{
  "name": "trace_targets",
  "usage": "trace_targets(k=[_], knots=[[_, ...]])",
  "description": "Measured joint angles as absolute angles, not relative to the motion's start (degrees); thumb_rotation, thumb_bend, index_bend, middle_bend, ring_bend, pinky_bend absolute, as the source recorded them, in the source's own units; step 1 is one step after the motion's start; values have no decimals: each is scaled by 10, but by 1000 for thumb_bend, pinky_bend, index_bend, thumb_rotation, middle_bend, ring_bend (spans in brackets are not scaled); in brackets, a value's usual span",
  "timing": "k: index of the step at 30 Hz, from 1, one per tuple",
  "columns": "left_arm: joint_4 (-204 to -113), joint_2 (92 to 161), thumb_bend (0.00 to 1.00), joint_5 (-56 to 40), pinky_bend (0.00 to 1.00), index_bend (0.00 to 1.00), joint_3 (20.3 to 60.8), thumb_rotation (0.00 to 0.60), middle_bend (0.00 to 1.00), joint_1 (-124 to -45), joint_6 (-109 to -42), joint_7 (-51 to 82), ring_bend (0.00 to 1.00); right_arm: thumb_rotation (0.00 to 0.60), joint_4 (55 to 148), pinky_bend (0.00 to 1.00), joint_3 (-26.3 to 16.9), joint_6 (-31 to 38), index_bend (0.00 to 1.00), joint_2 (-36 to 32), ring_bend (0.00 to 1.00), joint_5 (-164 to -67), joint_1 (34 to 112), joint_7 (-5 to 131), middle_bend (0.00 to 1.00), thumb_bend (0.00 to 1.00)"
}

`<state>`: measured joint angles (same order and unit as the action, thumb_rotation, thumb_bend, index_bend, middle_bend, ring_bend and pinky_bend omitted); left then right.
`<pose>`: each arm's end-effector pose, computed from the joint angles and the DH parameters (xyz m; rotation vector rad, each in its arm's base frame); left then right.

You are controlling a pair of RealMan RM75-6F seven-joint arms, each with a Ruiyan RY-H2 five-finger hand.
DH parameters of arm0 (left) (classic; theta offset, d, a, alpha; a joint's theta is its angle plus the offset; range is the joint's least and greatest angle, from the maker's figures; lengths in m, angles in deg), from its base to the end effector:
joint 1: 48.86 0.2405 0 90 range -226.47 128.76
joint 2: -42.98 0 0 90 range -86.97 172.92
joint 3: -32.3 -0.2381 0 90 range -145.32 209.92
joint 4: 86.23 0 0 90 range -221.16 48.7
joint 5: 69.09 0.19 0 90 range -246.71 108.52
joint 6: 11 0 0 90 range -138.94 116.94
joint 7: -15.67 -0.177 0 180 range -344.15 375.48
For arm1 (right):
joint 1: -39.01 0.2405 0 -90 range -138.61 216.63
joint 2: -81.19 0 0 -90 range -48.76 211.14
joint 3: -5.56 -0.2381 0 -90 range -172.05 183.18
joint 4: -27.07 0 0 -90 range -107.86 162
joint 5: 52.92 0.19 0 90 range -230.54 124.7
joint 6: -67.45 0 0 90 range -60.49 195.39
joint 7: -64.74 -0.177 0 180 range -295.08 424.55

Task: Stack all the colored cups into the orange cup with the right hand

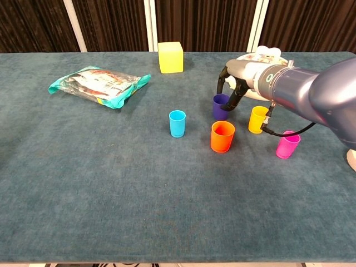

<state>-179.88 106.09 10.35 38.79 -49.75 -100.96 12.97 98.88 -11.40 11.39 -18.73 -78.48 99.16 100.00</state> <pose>-0.3047 0.1993 0.2049 -1.1818 -0.8471 -0.8541 -0.0936 -0.4214 -0.0391 1.6221 -1.1355 0.7486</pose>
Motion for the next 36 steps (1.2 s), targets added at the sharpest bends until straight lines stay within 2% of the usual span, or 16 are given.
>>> trace_targets(k=[11, 17, 26, 36], knots=[[-1799, 1060, 270, 103, 0, 18, 388, 600, 34, -497, -1009, 129, 0, 600, 1000, 0, -126, 111, 434, -182, 16, -790, 990, 999, 6, 408], [-1800, 1059, 270, 104, 0, 17, 385, 600, 36, -498, -1006, 125, 0, 600, 1045, 0, -139, 108, 435, -149, 16, -798, 983, 990, 6, 408], [-1802, 1060, 270, 109, 0, 17, 385, 600, 33, -498, -1010, 121, 0, 600, 1208, 0, -145, 113, 435, -35, 16, -803, 955, 988, 6, 407], [-1803, 1060, 270, 110, 0, 17, 385, 600, 33, -497, -1012, 121, 0, 600, 1402, 0, -120, 113, 435, 87, 16, -859, 902, 974, 6, 407]])
